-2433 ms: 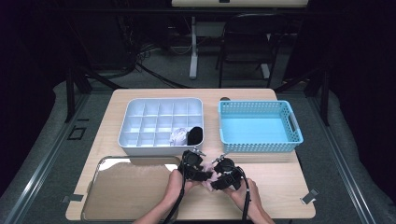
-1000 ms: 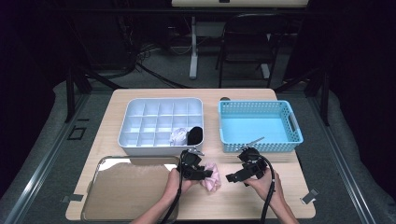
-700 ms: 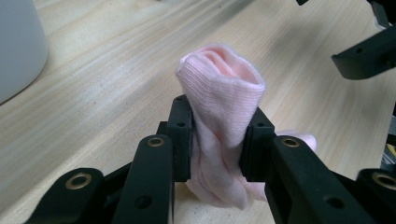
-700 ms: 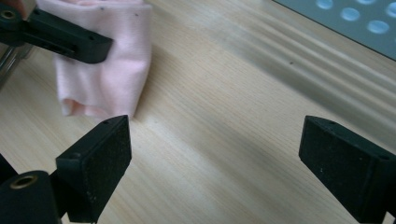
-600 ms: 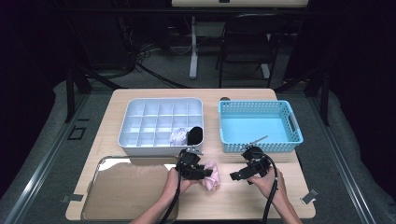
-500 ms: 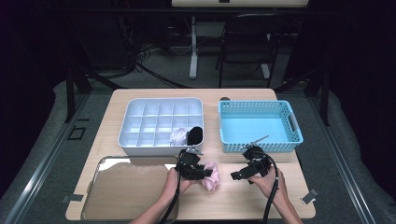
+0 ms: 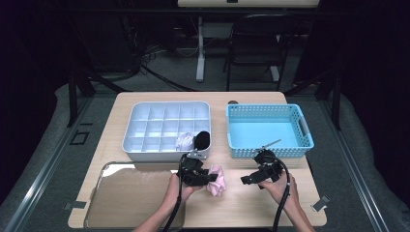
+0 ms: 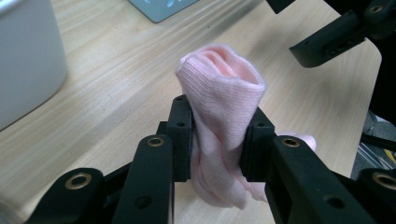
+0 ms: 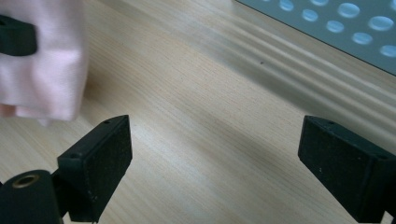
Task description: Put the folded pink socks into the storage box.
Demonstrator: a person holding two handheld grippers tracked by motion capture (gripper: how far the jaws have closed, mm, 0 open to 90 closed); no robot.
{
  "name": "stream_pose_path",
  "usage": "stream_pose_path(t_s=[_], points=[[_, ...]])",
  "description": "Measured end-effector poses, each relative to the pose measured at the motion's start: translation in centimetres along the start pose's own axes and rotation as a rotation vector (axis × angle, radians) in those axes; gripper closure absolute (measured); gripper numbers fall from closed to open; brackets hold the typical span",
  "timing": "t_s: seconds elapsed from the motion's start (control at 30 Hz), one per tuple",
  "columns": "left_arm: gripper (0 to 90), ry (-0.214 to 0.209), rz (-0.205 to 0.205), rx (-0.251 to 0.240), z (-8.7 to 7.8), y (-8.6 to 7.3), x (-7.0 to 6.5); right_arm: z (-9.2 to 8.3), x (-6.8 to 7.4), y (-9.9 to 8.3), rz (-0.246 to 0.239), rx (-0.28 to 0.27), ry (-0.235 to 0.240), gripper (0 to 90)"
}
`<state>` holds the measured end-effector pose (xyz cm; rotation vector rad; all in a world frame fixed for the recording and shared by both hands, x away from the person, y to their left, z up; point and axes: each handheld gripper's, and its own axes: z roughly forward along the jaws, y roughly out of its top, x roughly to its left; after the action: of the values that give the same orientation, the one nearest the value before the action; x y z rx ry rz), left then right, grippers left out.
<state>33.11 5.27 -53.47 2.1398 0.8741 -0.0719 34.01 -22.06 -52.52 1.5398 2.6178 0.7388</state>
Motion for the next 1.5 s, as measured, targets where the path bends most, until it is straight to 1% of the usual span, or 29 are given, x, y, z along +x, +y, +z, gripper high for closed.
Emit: stream_pose_path(t_s=[0.17,0.27,0.33,0.37,0.47,0.5,0.57,0.67,0.87,0.9,0.93,1.2,1.27,1.3,1.33,1.37,1.43,1.5], points=[[70.4,0.001,0.005,-0.005,-0.5,0.0,-0.1,0.0,-0.2,0.0,0.0,0.009,0.0,9.2],[70.4,0.002,0.011,-0.007,-0.8,-0.1,-0.1,0.0,-0.2,0.0,-0.001,0.006,0.001,9.2],[70.4,0.005,0.011,-0.008,-0.9,-0.1,-0.1,0.0,-0.2,0.0,0.003,0.004,0.0,9.2],[70.4,0.008,0.016,-0.006,-1.2,-0.2,-0.1,0.0,-0.2,0.0,0.012,-0.006,-0.001,9.2],[70.4,0.02,0.014,-0.014,-1.4,-0.2,-0.1,0.0,-0.2,0.1,0.004,0.006,-0.002,9.0],[70.4,0.019,0.02,-0.012,-1.5,-0.2,-0.1,0.0,-0.3,0.1,0.003,0.009,-0.002,9.0],[70.4,0.026,0.018,-0.017,-1.7,-0.3,-0.1,-0.1,-0.3,0.1,-0.003,0.014,-0.008,9.0],[70.4,0.031,0.02,-0.02,-1.9,-0.3,0.0,-0.1,-0.3,0.0,0.011,0.008,-0.005,9.0],[70.4,0.041,0.022,-0.025,-2.3,-0.3,0.2,-0.1,-0.3,0.1,0.011,0.012,-0.005,9.0],[70.4,0.038,0.018,-0.026,-2.3,-0.3,0.2,-0.1,-0.3,0.0,0.013,0.01,-0.008,9.0],[70.4,0.041,0.025,-0.022,-2.4,-0.3,0.2,-0.1,-0.3,0.0,0.013,0.011,-0.007,9.0],[70.4,0.064,0.025,-0.033,-3.2,-0.3,0.5,0.0,-0.4,0.0,0.012,0.02,-0.007,9.0],[70.4,0.078,0.03,-0.036,-3.5,-0.3,0.6,-0.1,-0.4,0.0,0.013,0.019,-0.008,9.0],[70.4,0.084,0.03,-0.039,-3.6,-0.3,0.6,0.0,-0.4,0.0,0.023,0.008,-0.009,9.0],[70.4,0.085,0.028,-0.044,-3.7,-0.4,0.7,0.0,-0.4,0.0,0.023,0.009,-0.012,9.0],[70.4,0.088,0.028,-0.042,-3.9,-0.4,0.8,0.0,-0.5,0.0,0.021,0.01,-0.005,9.0],[70.4,0.097,0.025,-0.049,-4.2,-0.4,0.9,0.0,-0.6,0.0,0.014,0.018,-0.011,9.0],[70.4,0.093,0.017,-0.055,-4.4,-0.4,1.0,0.0,-0.6,0.0,0.016,0.019,-0.011,9.0]])
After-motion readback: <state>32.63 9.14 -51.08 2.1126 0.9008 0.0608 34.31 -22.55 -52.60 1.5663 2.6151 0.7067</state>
